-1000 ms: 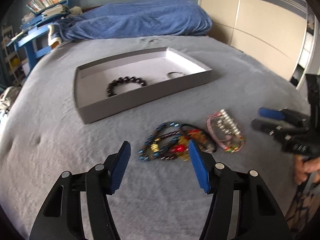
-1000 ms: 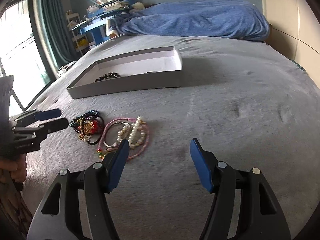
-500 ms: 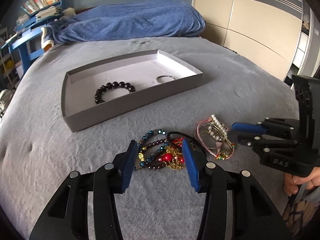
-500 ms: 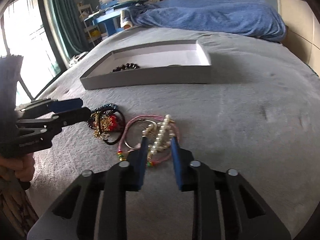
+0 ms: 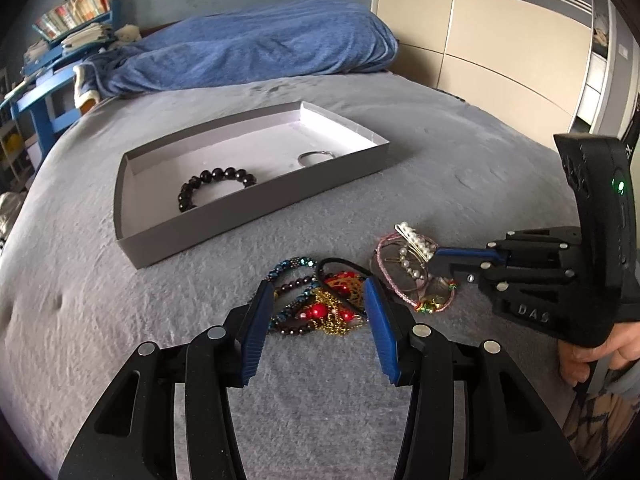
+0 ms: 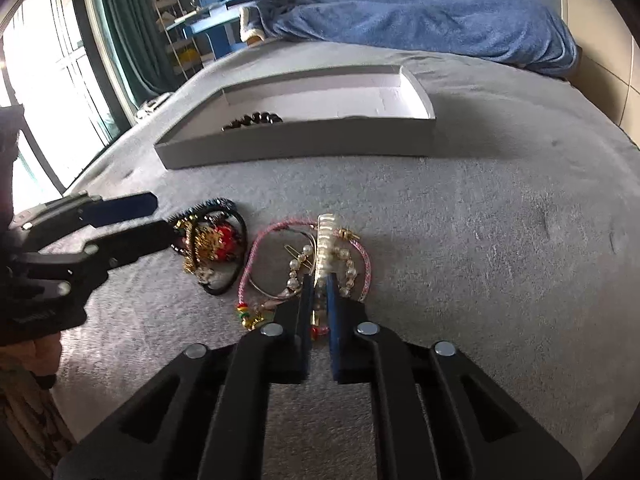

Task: Organize jewelry
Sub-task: 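Grasp the pearl hair clip with the right tool while the left tool grasps the black hair tie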

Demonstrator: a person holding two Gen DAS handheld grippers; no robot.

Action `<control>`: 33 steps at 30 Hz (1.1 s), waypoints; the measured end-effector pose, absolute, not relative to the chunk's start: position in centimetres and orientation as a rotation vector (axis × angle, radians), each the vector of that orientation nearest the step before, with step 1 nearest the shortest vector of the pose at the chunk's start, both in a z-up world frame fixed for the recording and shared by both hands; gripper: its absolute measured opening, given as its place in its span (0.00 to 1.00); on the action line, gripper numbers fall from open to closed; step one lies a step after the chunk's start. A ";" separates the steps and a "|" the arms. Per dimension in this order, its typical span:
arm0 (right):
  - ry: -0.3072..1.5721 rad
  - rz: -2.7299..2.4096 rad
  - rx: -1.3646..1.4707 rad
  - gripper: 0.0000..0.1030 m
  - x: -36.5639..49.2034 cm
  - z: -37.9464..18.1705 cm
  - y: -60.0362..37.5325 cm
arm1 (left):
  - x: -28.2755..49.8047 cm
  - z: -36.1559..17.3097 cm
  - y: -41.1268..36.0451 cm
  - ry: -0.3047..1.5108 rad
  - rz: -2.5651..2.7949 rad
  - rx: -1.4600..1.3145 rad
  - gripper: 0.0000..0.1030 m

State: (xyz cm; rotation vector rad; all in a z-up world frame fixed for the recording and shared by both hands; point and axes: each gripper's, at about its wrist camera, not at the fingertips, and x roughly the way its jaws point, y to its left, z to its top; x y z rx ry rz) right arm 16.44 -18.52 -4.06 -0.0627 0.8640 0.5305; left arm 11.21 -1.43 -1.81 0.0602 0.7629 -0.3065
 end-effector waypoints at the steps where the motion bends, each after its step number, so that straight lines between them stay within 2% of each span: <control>1: 0.852 0.528 -0.053 0.06 16.4 -3.7 -18.8 | 11.2 -1.8 -1.5 0.763 -0.306 0.062 0.47; 12: 0.816 0.443 0.054 0.06 17.0 -2.7 -22.9 | 13.0 -2.7 -2.0 0.793 -0.309 0.073 0.47; 15: 0.826 0.414 0.043 0.06 17.2 -3.1 -23.2 | 14.0 -3.3 -1.8 0.826 -0.311 0.051 0.41; 18: 0.837 0.389 0.052 0.06 17.5 -3.4 -23.7 | 14.7 -3.6 -1.7 0.846 -0.331 0.018 0.28; 20: 0.851 0.386 0.050 0.06 17.6 -3.7 -23.7 | 14.8 -3.5 -2.0 0.850 -0.357 0.024 0.11; 21: 0.854 0.388 0.047 0.06 17.6 -3.8 -23.6 | 14.6 -3.5 -2.2 0.847 -0.361 0.032 0.06; 23: 0.865 0.388 0.034 0.06 17.8 -4.1 -23.4 | 14.2 -3.2 -2.5 0.828 -0.370 0.052 0.04; 33: 0.892 0.379 0.032 0.06 19.6 -4.8 -22.6 | 12.7 -1.1 -0.4 0.776 -0.396 -0.033 0.03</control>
